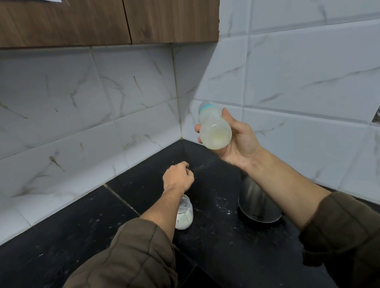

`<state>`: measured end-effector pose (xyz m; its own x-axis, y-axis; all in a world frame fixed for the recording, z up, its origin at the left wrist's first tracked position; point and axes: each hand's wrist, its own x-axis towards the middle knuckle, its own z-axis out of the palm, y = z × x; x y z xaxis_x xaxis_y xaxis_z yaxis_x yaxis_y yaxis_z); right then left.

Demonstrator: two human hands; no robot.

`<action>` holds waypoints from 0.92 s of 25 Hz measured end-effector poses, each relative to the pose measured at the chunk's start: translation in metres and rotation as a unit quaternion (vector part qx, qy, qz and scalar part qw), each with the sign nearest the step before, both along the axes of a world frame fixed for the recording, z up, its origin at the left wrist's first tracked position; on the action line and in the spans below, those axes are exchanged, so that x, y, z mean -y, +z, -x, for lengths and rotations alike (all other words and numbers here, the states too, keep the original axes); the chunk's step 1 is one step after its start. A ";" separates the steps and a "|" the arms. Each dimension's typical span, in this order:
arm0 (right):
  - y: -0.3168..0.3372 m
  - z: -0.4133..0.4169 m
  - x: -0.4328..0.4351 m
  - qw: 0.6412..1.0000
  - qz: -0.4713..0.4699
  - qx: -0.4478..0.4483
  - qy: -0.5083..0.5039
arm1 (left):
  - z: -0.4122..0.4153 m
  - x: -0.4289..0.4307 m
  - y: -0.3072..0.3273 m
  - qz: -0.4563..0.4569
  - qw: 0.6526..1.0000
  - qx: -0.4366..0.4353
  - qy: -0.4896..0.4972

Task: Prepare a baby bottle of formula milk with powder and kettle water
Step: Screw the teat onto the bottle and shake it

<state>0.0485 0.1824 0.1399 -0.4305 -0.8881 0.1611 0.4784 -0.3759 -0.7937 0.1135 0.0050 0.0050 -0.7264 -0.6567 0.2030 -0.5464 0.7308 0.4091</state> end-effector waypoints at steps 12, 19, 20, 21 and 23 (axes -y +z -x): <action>0.006 0.002 0.004 0.997 0.006 -0.070 0.001 | 0.002 0.001 0.001 -0.005 1.000 0.000 0.000; 0.020 -0.003 0.006 0.962 0.062 -0.049 -0.262 | -0.002 0.004 0.000 0.011 1.000 0.002 0.000; 0.019 -0.009 0.003 0.957 0.027 -0.129 -0.256 | -0.001 0.004 0.000 0.008 1.000 0.003 -0.003; 0.016 -0.014 0.001 0.949 -0.004 -0.200 -0.243 | 0.000 0.003 0.001 0.003 1.000 0.002 -0.006; 0.012 -0.021 -0.002 0.939 -0.020 -0.250 -0.238 | 0.001 0.001 0.002 0.002 1.000 -0.001 -0.014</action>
